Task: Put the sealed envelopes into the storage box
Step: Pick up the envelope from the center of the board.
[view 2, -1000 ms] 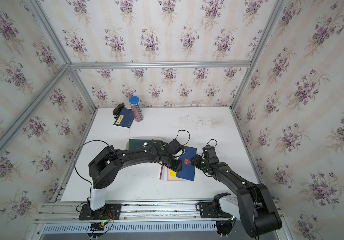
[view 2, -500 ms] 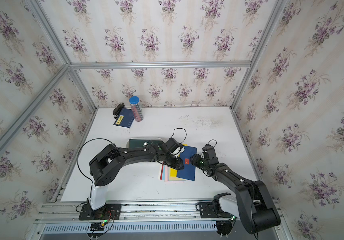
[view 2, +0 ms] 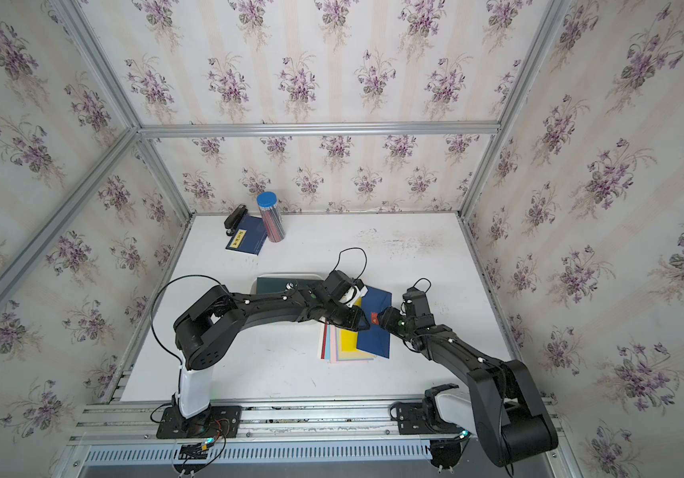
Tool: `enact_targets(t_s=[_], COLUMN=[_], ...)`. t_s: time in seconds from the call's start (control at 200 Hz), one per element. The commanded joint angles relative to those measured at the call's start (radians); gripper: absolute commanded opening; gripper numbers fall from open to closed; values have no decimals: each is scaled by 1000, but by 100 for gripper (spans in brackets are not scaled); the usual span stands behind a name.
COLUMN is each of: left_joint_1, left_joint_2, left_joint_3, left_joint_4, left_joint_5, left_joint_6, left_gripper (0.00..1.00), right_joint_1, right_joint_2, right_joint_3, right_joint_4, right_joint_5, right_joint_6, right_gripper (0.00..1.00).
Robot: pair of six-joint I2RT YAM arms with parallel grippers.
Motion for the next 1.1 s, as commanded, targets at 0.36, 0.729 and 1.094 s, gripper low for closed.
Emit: enact_targets(t_s=[0.36, 0.729, 1.094], left_joint_1=[0, 53, 150], left_joint_2=[-61, -464, -751], left_joint_3=[74, -74, -271], left_joint_4=[-108, -107, 79], left_joint_5=[-50, 15, 140], left_joint_6=[97, 261, 181], left_gripper=[0, 0, 0], right_joint_1=[-28, -36, -8], right_joint_2=[-165, -586, -579], right_joint_3=[29, 37, -56], right_joint_4=[-183, 42, 498], right_joint_5=[-27, -291, -586], right_joint_6=[0, -193, -40], right_gripper=[62, 72, 61])
